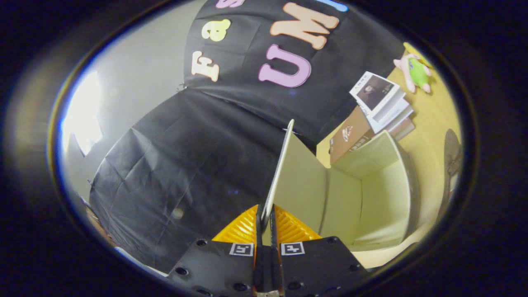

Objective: Open the storage box then place both shoes into the box .Put the left shoe in first, then the right shoe, with the right side of both shoes facing outward in a uniform manner.

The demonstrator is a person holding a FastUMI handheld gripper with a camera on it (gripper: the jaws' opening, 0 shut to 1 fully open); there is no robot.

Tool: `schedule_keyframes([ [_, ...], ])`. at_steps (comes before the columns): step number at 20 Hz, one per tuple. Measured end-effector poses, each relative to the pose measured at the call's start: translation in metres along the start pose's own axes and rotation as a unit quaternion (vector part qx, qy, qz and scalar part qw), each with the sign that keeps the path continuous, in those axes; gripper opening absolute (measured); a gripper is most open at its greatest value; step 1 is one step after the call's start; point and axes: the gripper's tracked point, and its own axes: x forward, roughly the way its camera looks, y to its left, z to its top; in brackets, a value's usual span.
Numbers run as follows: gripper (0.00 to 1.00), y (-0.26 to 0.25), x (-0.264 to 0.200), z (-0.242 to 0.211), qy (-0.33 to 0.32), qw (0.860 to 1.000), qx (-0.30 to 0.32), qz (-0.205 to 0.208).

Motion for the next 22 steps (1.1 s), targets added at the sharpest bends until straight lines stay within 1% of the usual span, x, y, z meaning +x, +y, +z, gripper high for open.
schedule_keyframes([
  [4, 0.1, 0.021, 0.03, -0.017, 0.013, 0.999, -0.036, 0.003],
  [7, 0.1, 0.03, 0.052, -0.031, 0.023, 0.998, -0.055, 0.007],
  [10, 0.1, 0.034, 0.073, -0.052, 0.046, 0.997, -0.065, 0.012],
  [12, 0.25, 0.038, 0.078, -0.066, 0.065, 0.994, -0.081, 0.016],
  [15, 0.48, 0.036, 0.09, -0.084, 0.077, 0.989, -0.127, 0.013],
  [18, 0.7, 0.035, 0.081, -0.088, 0.075, 0.984, -0.16, 0.012],
  [21, 0.92, 0.022, 0.064, -0.081, 0.064, 0.978, -0.197, -0.004],
  [22, 0.93, 0.017, 0.057, -0.077, 0.058, 0.976, -0.211, -0.01],
])
